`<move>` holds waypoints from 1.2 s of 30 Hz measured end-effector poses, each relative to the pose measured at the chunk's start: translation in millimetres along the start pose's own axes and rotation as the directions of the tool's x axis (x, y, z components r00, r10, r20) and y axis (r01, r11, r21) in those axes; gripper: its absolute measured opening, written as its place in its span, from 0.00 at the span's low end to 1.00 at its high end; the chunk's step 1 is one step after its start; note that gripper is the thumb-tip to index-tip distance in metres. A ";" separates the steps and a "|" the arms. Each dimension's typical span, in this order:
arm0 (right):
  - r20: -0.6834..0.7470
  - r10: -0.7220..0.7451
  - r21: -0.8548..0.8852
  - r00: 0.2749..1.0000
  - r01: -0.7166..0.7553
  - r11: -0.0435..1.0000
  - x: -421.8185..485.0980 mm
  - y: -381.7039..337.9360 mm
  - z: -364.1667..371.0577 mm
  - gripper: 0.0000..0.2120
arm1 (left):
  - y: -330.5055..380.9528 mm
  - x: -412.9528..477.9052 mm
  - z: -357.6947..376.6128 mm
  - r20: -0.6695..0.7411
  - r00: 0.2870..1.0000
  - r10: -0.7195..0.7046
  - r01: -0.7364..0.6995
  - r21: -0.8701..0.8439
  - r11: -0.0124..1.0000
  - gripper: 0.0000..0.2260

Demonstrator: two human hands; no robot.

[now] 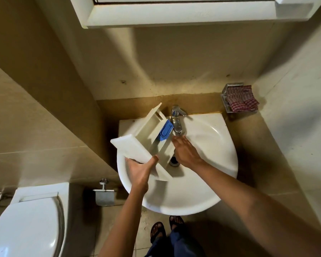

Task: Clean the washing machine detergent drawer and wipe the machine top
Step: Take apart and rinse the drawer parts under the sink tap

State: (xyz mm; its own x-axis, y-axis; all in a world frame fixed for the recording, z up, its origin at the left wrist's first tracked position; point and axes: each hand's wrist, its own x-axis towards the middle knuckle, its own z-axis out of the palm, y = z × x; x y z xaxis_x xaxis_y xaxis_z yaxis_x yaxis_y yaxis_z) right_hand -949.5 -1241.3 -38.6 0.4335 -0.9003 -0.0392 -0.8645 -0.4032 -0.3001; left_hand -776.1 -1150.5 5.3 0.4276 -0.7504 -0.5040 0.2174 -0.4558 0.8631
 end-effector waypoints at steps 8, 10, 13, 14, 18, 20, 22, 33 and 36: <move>0.114 -0.125 0.350 0.986 0.078 0.934 -10.6 -8.8 1.7 0.23 | 47.2 -19.5 3.0 -0.124 0.988 0.097 -0.061 0.270 0.961 0.59; 0.072 -0.132 0.407 0.989 0.092 0.909 -18.7 -1.7 -8.8 0.21 | 60.5 -26.2 2.6 -0.130 0.985 0.111 -0.060 0.341 0.938 0.62; -0.157 -0.008 0.399 0.988 0.070 0.914 -23.8 6.4 -19.1 0.14 | 76.9 -31.9 3.7 -0.134 0.982 0.132 -0.065 0.415 0.907 0.63; -0.246 0.056 0.383 0.968 0.044 0.923 -21.3 6.6 -23.4 0.13 | 82.5 -33.1 4.0 -0.137 0.982 0.133 -0.061 0.435 0.898 0.63; -0.456 0.304 0.405 0.837 -0.109 0.908 4.7 2.8 -54.9 0.11 | 101.6 -38.3 6.4 -0.112 0.980 0.163 -0.086 0.498 0.863 0.64; -0.478 0.405 0.456 0.779 -0.174 0.873 21.0 -0.7 -73.7 0.11 | 109.0 -40.9 9.8 -0.104 0.976 0.190 -0.111 0.513 0.851 0.64; -0.436 0.482 0.479 0.760 -0.257 0.839 33.9 -3.3 -88.7 0.13 | 115.8 -45.7 13.7 -0.101 0.973 0.208 -0.123 0.537 0.835 0.65; -0.140 0.504 0.415 0.852 -0.412 0.811 47.1 1.8 -103.1 0.17 | 120.2 -67.2 16.0 -0.016 0.929 0.369 -0.261 0.678 0.687 0.68; -0.085 0.448 0.418 0.890 -0.376 0.827 48.1 0.8 -104.9 0.20 | 121.0 -67.2 12.1 -0.024 0.933 0.360 -0.255 0.663 0.704 0.68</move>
State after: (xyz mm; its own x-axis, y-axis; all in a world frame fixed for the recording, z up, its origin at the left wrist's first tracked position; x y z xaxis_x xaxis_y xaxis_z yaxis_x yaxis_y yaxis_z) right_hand -956.1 -1302.2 59.2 -0.0231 -0.9958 -0.0883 -0.7716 0.0739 -0.6318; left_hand -789.1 -1161.0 143.2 0.4982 -0.8525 -0.1585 -0.5379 -0.4472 0.7147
